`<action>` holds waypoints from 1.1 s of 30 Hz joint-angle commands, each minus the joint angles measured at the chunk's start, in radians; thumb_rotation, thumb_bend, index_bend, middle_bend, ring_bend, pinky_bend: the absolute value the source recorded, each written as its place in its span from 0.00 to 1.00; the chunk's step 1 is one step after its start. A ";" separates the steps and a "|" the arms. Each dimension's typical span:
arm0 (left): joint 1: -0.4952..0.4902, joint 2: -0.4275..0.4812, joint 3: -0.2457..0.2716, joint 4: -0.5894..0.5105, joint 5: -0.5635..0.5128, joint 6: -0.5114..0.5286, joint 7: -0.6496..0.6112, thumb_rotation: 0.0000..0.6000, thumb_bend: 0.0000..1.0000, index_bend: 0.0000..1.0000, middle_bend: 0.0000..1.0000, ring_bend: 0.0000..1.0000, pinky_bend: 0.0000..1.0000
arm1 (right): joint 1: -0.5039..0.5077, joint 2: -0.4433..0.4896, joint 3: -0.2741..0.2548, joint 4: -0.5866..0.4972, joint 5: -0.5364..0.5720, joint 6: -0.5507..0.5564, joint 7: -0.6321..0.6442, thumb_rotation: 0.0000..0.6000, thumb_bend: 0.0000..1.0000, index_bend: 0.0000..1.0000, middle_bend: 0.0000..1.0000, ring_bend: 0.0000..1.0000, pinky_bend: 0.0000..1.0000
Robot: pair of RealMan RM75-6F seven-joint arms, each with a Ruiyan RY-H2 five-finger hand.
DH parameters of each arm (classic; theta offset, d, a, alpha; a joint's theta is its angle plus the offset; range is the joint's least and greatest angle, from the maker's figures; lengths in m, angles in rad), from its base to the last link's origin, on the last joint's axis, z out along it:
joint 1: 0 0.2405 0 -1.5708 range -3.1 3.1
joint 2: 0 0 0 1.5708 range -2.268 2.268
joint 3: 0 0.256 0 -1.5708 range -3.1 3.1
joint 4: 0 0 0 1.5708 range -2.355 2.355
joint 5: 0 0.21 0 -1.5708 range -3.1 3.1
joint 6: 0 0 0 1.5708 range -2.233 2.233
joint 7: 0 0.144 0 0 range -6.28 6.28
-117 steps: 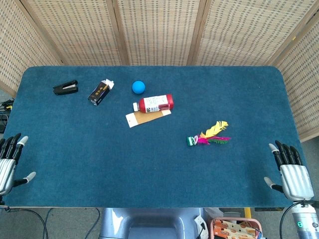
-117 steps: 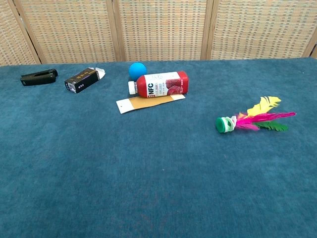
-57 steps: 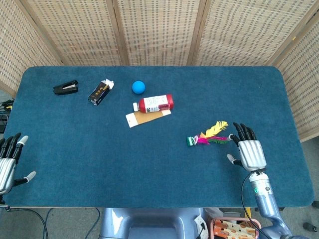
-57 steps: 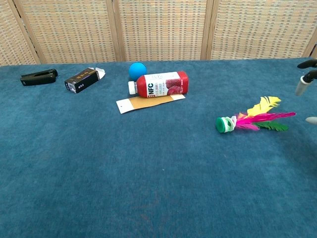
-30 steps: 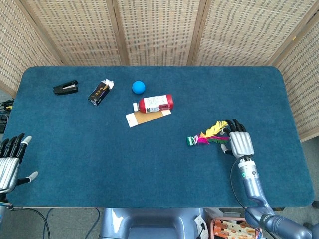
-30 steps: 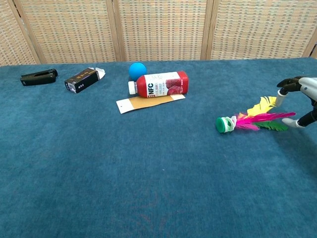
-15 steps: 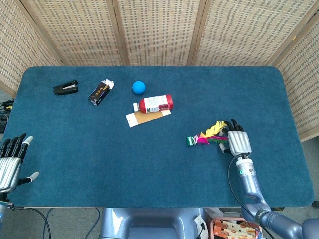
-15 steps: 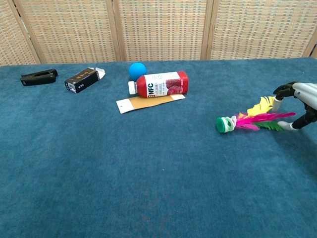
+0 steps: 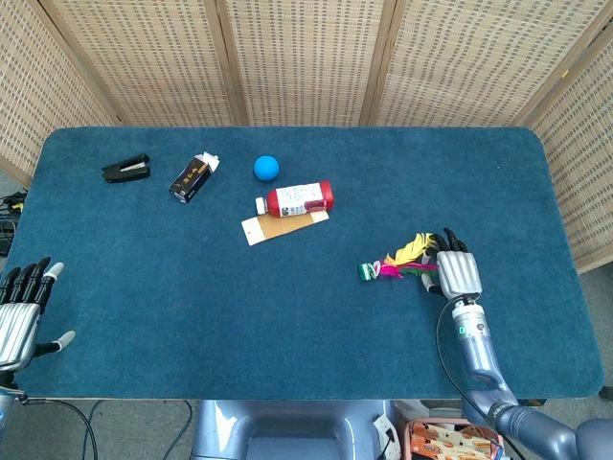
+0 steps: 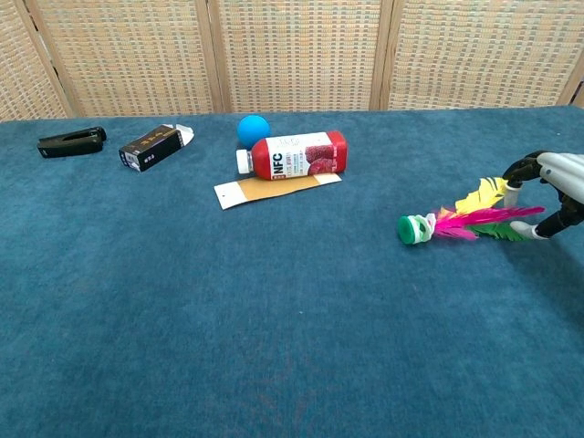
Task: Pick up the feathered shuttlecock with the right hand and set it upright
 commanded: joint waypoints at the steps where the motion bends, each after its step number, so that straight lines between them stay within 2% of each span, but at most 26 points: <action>1: -0.002 -0.002 0.001 0.000 -0.001 -0.005 0.004 1.00 0.12 0.00 0.00 0.00 0.00 | 0.001 -0.005 0.003 0.010 0.004 0.002 0.007 1.00 0.34 0.51 0.19 0.04 0.19; 33: -0.003 0.003 0.004 -0.004 0.003 -0.002 -0.001 1.00 0.12 0.00 0.00 0.00 0.00 | 0.003 0.009 0.012 -0.026 0.048 0.000 -0.038 1.00 0.41 0.57 0.22 0.05 0.20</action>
